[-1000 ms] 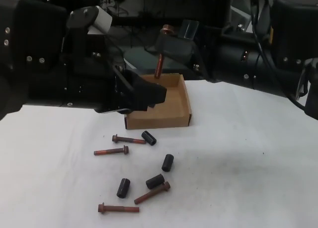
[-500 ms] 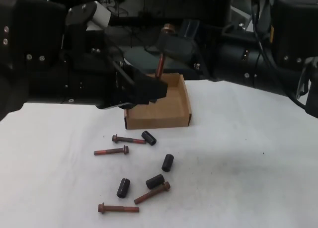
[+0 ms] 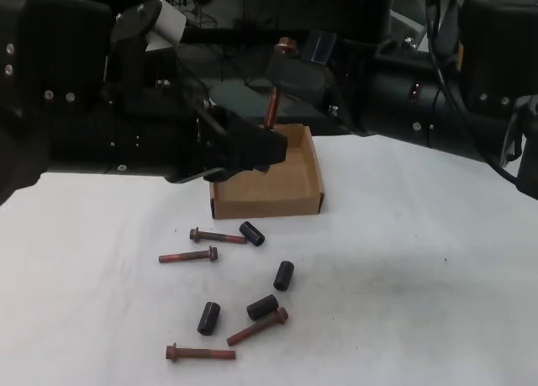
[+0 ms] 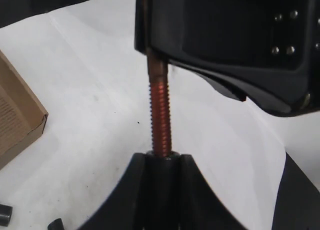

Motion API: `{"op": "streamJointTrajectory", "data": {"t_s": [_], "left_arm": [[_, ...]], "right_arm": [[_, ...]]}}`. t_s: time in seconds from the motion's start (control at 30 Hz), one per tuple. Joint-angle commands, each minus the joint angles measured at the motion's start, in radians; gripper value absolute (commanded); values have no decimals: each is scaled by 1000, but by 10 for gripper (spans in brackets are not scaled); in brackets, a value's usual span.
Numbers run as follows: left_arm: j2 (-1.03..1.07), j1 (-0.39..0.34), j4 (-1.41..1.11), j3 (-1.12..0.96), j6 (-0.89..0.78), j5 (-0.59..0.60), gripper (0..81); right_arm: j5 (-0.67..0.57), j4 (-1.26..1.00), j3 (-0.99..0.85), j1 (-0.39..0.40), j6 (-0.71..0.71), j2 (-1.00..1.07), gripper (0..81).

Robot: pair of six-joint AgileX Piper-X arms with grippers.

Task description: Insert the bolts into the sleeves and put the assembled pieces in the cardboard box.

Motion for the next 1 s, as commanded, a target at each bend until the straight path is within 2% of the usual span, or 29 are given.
{"op": "streamJointTrajectory", "data": {"t_s": [0.0, 0.97], "left_arm": [[-14, -3, -38, -15, -2, 8, 17], [-14, -1, -38, -15, 28, -65, 17]], "right_arm": [[-1, 2, -6, -2, -10, 7, 4], [-30, 2, -6, -3, 17, 12, 4]]}}
